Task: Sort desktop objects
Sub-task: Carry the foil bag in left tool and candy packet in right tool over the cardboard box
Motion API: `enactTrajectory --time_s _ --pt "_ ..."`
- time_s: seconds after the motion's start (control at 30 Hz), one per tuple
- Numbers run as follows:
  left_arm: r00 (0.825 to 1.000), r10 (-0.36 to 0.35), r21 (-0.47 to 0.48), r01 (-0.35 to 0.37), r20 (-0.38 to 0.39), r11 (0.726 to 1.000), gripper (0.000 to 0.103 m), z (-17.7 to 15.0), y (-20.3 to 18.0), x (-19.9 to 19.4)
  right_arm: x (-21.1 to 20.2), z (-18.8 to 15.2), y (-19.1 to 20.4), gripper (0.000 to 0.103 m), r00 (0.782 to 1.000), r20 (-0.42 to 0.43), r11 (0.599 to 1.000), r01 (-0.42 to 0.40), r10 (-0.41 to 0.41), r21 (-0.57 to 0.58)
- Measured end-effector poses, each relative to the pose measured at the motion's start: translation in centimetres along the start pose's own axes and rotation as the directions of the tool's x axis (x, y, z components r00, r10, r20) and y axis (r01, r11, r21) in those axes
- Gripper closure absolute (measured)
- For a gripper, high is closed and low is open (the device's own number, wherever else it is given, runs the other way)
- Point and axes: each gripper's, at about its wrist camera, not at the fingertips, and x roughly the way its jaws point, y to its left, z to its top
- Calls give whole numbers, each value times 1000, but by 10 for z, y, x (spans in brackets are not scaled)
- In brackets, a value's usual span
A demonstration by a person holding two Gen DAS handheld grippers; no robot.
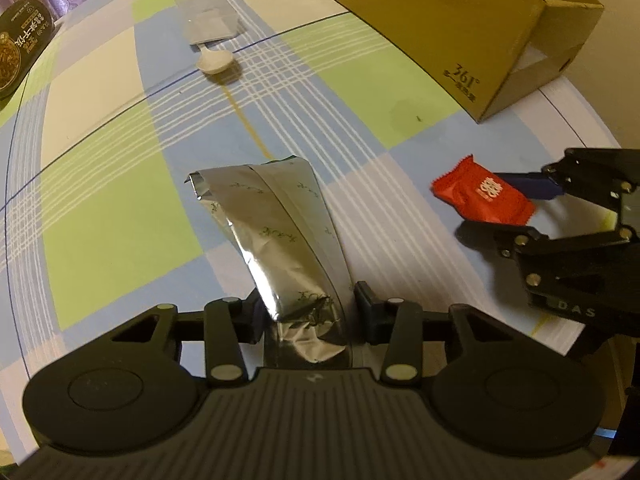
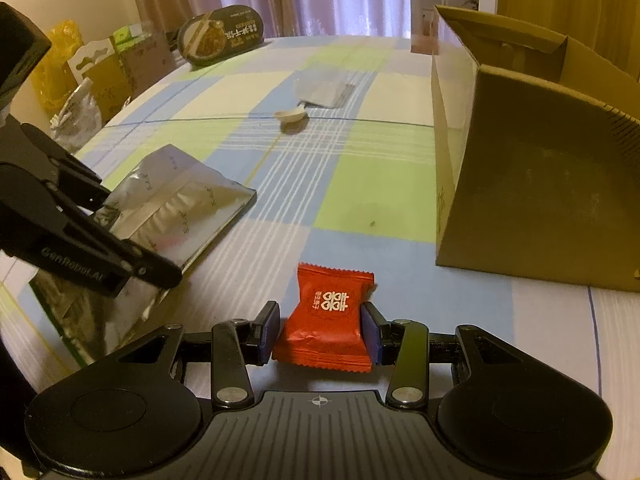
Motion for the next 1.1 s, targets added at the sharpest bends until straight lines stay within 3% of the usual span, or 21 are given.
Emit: enactTrajectory --time_s 0.47,0.67,0.8,1.1 --pt "1000 -6 -19 5 -9 1000 53 -4 8 5 3 0 2 60 999 -2 999 42 -43 -22" --pt "1000 -12 -6 12 1 1000 60 -5 7 3 1 -3 4 60 998 0 997 57 -57 -45" --pt "1000 -19 -22 19 22 1000 66 -8 8 -2 -1 -6 7 75 997 4 995 73 -73 -62" --pt "998 -24 -38 26 66 999 66 -7 7 -24 -16 2 6 76 995 58 995 81 -78 -51"
